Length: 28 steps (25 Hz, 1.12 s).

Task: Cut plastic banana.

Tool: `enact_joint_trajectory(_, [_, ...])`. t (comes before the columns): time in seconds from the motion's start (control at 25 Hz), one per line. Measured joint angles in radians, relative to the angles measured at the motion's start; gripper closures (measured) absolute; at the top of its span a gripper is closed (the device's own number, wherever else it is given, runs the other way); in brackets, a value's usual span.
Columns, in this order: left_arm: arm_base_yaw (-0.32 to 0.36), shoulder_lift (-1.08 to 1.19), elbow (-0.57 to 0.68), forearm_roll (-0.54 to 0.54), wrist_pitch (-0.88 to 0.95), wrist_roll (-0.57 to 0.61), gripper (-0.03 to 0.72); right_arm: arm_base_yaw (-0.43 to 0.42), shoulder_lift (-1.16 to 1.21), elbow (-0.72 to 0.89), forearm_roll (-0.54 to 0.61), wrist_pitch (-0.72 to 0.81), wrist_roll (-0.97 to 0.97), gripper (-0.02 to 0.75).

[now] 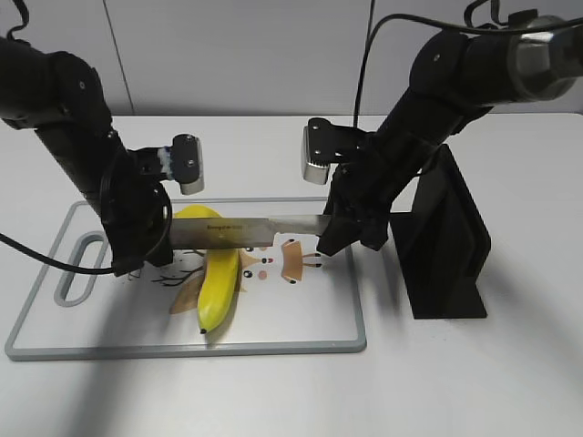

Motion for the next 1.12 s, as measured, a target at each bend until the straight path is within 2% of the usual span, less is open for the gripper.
enact_joint_trajectory(0.6, [-0.005, -0.259, 0.015, 0.037, 0.127, -0.024, 0.699, 0.004, -0.181, 0.008, -0.014, 0.087, 0.017, 0.574])
enact_joint_trajectory(0.88, [-0.005, -0.312, 0.015, 0.033, 0.175, -0.027, 0.693, 0.005, -0.212, 0.008, -0.043, 0.115, 0.022, 0.575])
enact_joint_trajectory(0.96, [-0.005, -0.313, 0.015, 0.034, 0.19, -0.028, 0.652, 0.005, -0.212, 0.008, -0.058, 0.117, 0.026, 0.575])
enact_joint_trajectory(1.0, [-0.005, -0.313, 0.015, 0.034, 0.194, -0.028, 0.608, 0.005, -0.212, 0.008, -0.066, 0.118, 0.027, 0.575])
enact_joint_trajectory(1.12, [-0.005, -0.313, 0.015, 0.028, 0.197, -0.03, 0.412, 0.005, -0.212, 0.01, -0.074, 0.119, 0.03, 0.575])
